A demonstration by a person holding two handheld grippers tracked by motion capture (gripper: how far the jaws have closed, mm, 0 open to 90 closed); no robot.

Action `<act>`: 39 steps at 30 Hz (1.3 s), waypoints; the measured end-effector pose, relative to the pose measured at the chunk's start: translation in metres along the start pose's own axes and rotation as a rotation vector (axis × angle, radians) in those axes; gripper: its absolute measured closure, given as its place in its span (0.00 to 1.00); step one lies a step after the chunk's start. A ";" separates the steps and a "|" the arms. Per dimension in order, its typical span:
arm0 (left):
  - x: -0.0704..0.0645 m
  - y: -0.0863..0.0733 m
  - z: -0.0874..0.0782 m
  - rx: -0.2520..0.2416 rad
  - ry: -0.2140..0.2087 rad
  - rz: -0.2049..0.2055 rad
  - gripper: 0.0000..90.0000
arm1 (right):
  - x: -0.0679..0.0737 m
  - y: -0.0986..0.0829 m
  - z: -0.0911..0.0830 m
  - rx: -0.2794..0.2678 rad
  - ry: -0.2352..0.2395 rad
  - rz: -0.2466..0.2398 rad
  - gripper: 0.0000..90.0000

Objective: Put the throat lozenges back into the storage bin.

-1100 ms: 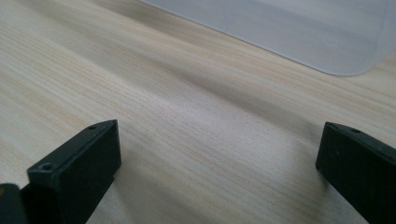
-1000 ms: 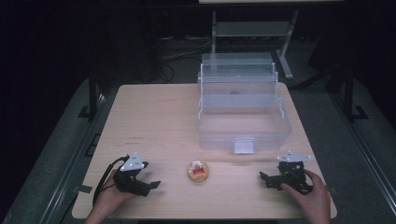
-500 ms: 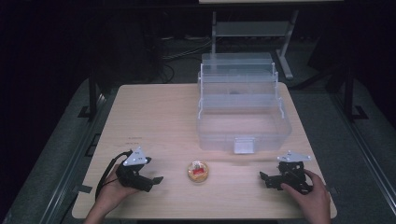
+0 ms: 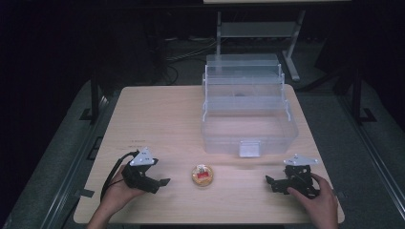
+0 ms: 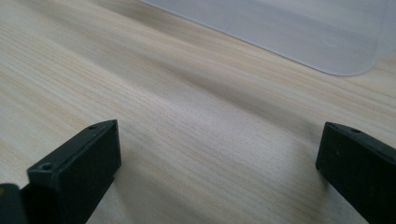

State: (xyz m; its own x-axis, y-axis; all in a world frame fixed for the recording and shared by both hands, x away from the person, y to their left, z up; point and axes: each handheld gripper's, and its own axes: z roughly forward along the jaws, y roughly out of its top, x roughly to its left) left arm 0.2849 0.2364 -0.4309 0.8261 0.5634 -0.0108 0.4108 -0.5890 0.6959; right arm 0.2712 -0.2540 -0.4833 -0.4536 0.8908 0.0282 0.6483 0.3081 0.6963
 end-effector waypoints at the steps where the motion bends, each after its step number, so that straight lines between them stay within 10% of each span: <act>1: 0.000 0.001 0.000 -0.001 -0.002 0.000 0.14 | 0.000 0.000 0.000 0.000 0.000 0.000 0.00; 39: -0.006 0.036 0.018 0.054 -0.078 0.053 0.15 | 0.000 0.000 0.000 0.000 0.000 0.000 0.00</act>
State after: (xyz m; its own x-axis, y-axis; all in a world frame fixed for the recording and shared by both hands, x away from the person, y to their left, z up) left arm 0.3017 0.2013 -0.4186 0.8738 0.4853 -0.0319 0.3841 -0.6484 0.6573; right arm 0.2712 -0.2540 -0.4833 -0.4536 0.8908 0.0281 0.6483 0.3082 0.6963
